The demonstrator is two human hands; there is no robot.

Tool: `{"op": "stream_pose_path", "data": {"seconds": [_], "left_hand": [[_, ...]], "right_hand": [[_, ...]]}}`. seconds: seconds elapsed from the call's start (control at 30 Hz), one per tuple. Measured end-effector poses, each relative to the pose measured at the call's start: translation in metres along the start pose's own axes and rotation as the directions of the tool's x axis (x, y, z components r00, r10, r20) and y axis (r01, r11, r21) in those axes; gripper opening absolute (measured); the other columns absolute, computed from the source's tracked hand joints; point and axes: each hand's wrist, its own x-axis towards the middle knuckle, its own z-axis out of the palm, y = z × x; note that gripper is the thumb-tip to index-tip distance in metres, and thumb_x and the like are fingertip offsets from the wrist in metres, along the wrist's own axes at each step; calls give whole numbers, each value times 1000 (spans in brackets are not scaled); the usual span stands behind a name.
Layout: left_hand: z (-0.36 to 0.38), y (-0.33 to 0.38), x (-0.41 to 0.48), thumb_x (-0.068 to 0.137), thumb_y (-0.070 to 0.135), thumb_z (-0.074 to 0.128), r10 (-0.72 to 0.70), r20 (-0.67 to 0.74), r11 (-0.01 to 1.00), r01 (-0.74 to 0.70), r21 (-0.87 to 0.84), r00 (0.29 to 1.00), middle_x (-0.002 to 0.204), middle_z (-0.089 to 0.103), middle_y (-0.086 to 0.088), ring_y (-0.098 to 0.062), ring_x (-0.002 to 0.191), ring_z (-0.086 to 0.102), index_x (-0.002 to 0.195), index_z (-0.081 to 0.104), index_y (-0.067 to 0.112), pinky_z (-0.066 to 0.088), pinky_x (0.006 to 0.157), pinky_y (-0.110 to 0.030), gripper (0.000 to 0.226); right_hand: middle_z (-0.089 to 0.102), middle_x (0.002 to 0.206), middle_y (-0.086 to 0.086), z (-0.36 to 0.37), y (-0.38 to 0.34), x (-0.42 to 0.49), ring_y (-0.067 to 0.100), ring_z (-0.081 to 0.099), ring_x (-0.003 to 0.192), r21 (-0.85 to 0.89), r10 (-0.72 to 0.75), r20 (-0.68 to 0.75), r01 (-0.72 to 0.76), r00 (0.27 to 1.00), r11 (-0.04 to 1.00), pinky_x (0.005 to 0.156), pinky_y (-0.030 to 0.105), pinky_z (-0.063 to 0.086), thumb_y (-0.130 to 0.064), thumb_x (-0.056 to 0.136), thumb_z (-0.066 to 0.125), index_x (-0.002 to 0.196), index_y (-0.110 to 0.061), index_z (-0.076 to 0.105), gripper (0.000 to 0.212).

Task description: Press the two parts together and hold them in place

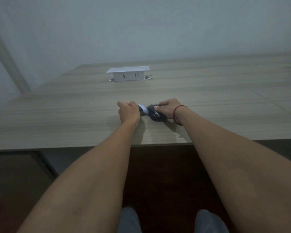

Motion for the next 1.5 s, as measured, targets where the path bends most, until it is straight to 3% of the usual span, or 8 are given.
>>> {"op": "stream_pose_path", "data": {"seconds": [0.27, 0.4, 0.6, 0.8, 0.93, 1.1, 1.3, 1.5], "left_hand": [[-3, -4, 4, 95, 21, 46, 101, -15, 995, -102, -9, 995, 107, 62, -15, -25, 87, 55, 108, 59, 0, 39, 71, -29, 28], [4, -1, 8, 98, 19, 41, 160, -34, 981, -155, 119, 987, 117, 60, -17, -31, 105, 58, 112, 55, 0, 38, 76, -30, 27], [-2, -2, 8, 98, 20, 40, 202, -103, 979, -201, 21, 974, 111, 60, -16, -27, 93, 56, 111, 53, 1, 43, 77, -33, 27], [13, 7, 5, 99, 18, 39, 118, -59, 992, -115, 60, 991, 122, 58, -16, -31, 111, 56, 116, 53, 2, 40, 81, -32, 27], [11, 10, 5, 100, 21, 40, 216, -55, 976, -216, 6, 975, 120, 60, -15, -29, 115, 55, 116, 55, 2, 43, 89, -32, 29], [5, -2, 7, 100, 20, 41, 122, -35, 986, -117, 116, 992, 121, 59, -15, -30, 108, 59, 114, 54, 3, 48, 88, -32, 26], [1, 0, 7, 99, 19, 45, 171, 10, 985, -171, -26, 985, 120, 60, -14, -27, 109, 59, 122, 51, 5, 48, 83, -30, 27], [9, 1, 11, 96, 17, 51, 47, 72, 977, -61, 206, 996, 132, 55, -18, -32, 120, 55, 126, 52, 1, 45, 95, -33, 34]], "right_hand": [[56, 137, 12, 3, 1, 1, 27, 53, 125, 19, 8, -2, -8, 1000, 1000, 104, 34, 43, -28, 87, 65, 135, -8, 54, 53], [58, 134, 13, 4, 5, 3, 28, 56, 122, 54, 17, -17, -16, 1000, 998, 106, 39, 45, -30, 84, 68, 134, -9, 54, 56], [61, 131, 12, 8, 4, 5, 29, 59, 118, 105, 31, -24, -28, 999, 994, 103, 42, 48, -32, 79, 71, 133, -9, 56, 60], [62, 130, 10, 10, 5, -1, 28, 59, 117, 125, 30, -55, -23, 998, 992, 104, 41, 47, -34, 78, 71, 130, -11, 58, 59], [58, 135, 9, 10, 2, -3, 27, 56, 121, 112, 32, -59, -25, 998, 993, 107, 39, 44, -34, 80, 70, 131, -11, 56, 58], [54, 139, 11, 11, 0, -4, 28, 52, 126, 105, 49, -72, -41, 996, 994, 106, 36, 42, -32, 83, 68, 135, -11, 53, 58], [55, 138, 11, 13, 0, -2, 28, 53, 126, 100, 44, -108, -33, 993, 994, 103, 33, 41, -32, 84, 68, 133, -10, 54, 56], [55, 138, 11, 12, 0, -1, 28, 52, 126, 87, 42, -113, -32, 993, 996, 102, 33, 41, -31, 85, 66, 133, -9, 54, 54]]}}
